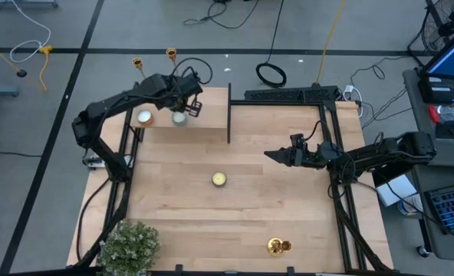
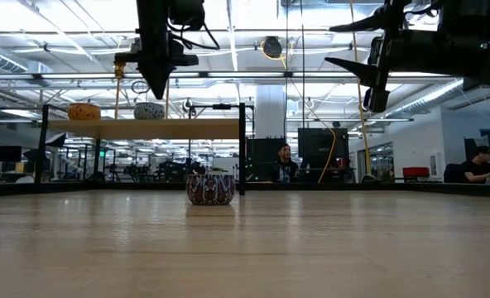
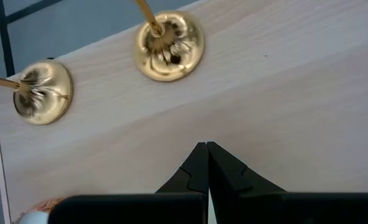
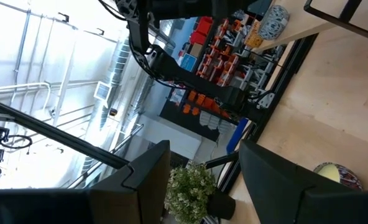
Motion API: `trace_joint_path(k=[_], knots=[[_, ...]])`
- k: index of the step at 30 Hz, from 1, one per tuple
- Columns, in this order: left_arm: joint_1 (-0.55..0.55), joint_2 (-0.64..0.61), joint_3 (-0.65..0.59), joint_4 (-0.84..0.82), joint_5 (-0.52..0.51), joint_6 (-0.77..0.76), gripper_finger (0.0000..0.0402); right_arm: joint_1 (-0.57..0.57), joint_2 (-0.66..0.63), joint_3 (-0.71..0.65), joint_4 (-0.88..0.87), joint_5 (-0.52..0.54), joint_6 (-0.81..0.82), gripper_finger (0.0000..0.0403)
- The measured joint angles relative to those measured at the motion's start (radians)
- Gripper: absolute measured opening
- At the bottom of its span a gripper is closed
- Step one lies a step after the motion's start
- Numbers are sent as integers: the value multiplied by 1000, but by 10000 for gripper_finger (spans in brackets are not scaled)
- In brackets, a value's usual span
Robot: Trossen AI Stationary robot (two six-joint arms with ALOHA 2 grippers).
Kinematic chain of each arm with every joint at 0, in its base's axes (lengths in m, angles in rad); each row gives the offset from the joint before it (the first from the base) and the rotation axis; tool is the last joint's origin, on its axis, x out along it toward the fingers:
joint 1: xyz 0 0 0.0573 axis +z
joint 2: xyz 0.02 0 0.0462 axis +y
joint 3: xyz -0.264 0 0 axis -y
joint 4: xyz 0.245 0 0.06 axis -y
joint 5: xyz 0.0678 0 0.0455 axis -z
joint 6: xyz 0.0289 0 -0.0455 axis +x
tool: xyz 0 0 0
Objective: Pick & Place candle stick holders
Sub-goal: Put the blue scented candle on the shelf
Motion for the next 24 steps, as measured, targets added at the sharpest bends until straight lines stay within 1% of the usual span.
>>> trace_joint_path(k=[24], knots=[[30, 0, 0, -40, 63, 20, 0, 0, 0, 0, 14, 0, 0, 192]])
